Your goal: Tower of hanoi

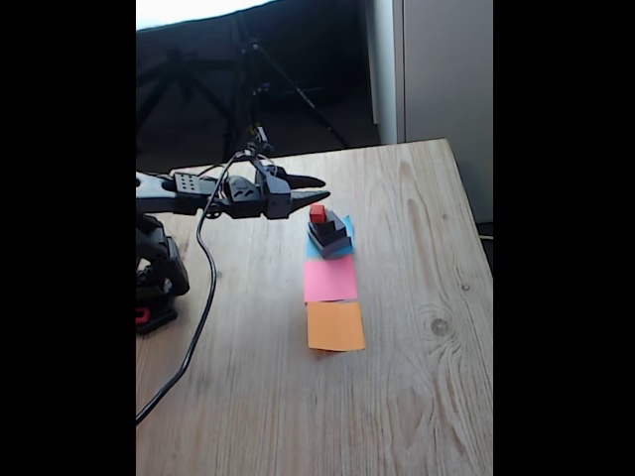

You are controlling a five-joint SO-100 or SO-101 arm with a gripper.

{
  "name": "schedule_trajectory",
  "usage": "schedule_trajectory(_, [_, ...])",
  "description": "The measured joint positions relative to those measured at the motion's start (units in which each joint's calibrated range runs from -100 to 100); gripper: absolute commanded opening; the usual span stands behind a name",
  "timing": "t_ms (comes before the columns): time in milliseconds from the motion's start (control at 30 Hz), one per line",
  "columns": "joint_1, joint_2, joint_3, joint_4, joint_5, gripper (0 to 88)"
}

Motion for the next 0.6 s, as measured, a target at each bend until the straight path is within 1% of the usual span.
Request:
schedule_trajectory(67, [0.00, -1.37, -5.30, 9.77, -3.13, 0.4])
schedule_trajectory(167, [0.00, -2.14, -15.99, 27.22, -6.60, 0.4])
schedule_trajectory(233, [0.00, -2.22, -23.03, 38.43, -10.24, 0.4])
schedule_trajectory(333, [-0.83, -2.31, -33.81, 54.12, -13.19, 0.4])
schedule_trajectory(467, [-1.24, -1.80, -47.11, 71.02, -14.06, 0.4])
schedule_trajectory(600, [-0.52, 1.80, -60.41, 81.91, -14.06, 0.4])
